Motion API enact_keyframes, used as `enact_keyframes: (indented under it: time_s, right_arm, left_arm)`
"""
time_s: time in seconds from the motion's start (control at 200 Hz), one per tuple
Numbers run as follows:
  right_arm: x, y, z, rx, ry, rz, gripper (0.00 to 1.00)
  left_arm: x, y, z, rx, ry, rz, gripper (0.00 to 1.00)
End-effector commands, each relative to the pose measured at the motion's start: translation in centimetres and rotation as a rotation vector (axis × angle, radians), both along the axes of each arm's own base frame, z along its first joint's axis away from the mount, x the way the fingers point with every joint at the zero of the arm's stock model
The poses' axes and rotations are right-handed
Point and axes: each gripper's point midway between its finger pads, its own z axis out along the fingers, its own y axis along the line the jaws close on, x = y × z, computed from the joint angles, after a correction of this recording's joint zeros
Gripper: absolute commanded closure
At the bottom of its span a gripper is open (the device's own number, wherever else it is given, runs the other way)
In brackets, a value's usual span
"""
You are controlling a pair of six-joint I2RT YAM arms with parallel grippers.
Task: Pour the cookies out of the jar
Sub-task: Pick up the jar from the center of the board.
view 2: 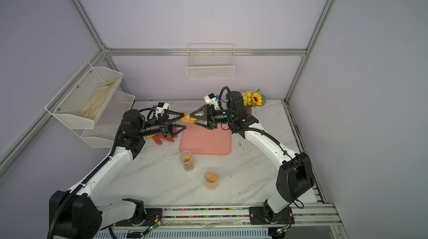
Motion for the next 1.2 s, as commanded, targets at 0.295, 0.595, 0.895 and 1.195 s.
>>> enact_keyframes:
  time_s: [0.295,0.595,0.895,1.195]
  right_arm:
    - [-2.4,0.1,1.2,0.065,-0.015,0.098,0.53]
    - [-3.4,0.0,0.2,0.05,-0.006,0.132,0.53]
    - [-3.4,0.0,-1.0,0.013,-0.007,0.142,0.53]
    - [-3.9,-0.3,-1.7,-0.012,-0.001,0.144,0.53]
  left_arm:
    - [-1.6,-1.1,0.5,-0.023,-0.009,-0.056,0.0]
    - [-1.2,-1.4,1.3,-0.064,-0.016,-0.08,0.0]
    - [-1.4,-1.4,1.0,-0.063,-0.008,-0.095,0.0]
    - [-1.5,-1.4,1.2,-0.07,-0.023,-0.086,0.14]
